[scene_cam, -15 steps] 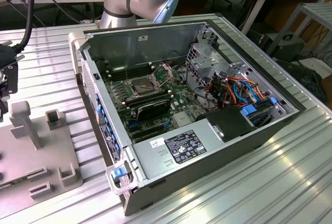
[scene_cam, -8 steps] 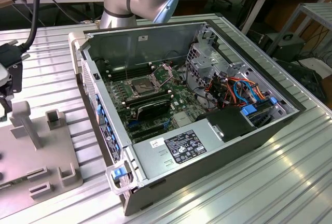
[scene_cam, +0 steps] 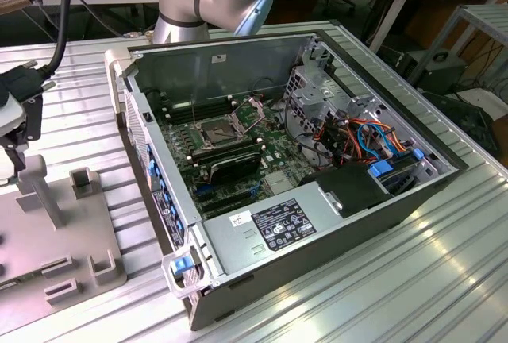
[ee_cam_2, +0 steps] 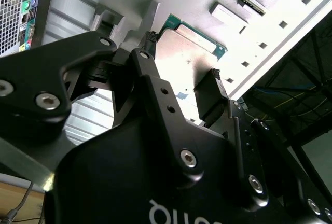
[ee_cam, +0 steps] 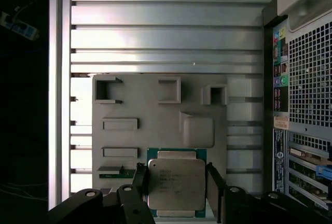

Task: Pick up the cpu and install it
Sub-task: 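Pick up the cpu and move it towards the insertion slot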

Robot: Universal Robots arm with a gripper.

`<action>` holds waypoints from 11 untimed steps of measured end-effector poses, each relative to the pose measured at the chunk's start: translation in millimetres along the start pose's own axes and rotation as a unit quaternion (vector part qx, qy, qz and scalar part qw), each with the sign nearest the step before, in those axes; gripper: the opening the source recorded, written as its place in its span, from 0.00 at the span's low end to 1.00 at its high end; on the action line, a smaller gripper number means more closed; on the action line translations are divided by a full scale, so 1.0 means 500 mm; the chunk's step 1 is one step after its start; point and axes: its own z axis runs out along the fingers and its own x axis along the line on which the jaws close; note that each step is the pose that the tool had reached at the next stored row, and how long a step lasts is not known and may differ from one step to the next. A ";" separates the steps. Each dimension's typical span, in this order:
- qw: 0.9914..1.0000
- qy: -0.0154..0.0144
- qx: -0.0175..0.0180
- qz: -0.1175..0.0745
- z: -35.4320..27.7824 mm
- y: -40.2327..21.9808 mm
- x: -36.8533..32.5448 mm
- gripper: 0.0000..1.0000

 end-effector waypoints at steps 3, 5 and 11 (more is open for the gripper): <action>1.000 0.000 0.000 0.000 0.000 0.000 -0.004 0.55; 1.000 0.000 0.000 0.000 0.000 0.000 -0.006 0.55; 1.000 0.000 0.000 0.000 0.000 0.000 -0.015 0.55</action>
